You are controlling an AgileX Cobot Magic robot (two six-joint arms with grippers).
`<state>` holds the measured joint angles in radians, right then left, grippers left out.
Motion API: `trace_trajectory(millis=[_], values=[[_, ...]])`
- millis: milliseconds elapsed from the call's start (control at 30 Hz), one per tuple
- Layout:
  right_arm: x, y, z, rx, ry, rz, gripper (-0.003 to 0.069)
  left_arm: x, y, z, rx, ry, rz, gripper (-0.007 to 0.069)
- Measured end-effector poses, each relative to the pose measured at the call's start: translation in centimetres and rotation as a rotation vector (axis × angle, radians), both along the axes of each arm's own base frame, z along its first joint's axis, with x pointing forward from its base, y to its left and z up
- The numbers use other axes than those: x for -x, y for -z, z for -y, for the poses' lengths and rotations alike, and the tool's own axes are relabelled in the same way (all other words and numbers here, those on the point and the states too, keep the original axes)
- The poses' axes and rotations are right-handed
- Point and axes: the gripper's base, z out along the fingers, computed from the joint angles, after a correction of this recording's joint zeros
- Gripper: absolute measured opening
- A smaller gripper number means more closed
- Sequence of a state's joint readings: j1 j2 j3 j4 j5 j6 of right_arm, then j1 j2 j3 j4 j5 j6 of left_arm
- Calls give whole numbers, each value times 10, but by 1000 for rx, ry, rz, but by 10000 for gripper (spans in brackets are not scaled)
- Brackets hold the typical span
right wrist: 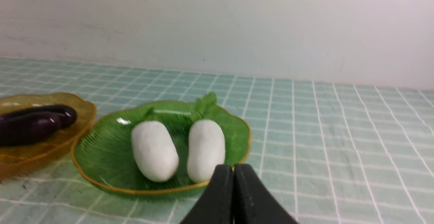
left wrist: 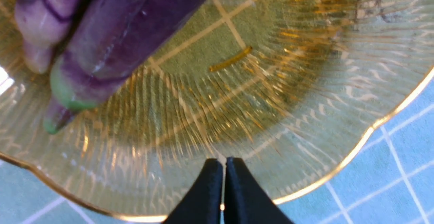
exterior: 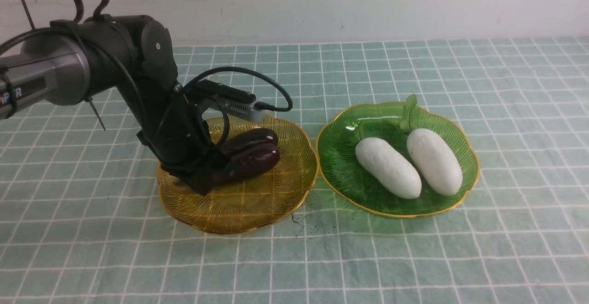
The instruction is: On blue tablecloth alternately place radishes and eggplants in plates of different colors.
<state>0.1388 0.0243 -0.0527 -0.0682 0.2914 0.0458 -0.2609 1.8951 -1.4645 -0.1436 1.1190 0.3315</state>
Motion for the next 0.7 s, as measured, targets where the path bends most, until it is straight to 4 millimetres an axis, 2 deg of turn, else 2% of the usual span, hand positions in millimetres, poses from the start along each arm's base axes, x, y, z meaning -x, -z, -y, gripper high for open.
trace_trajectory(millis=[100,167,367,500,600,700], values=[[-1,21,2,4,32,-52,-15,7,-10,-1,0,5,-37,-8],[-2,26,2,6,41,-70,-15,9,-17,-1,2,7,-31,-8],[-1,31,4,6,77,-115,-15,23,-73,-5,39,11,114,-8],[0,31,5,4,95,-107,-15,46,-113,-9,88,10,210,-8],[0,31,7,2,116,-107,-15,76,-155,-16,132,12,330,-8],[0,31,8,1,142,-107,-15,102,-183,-23,157,15,418,-7]])
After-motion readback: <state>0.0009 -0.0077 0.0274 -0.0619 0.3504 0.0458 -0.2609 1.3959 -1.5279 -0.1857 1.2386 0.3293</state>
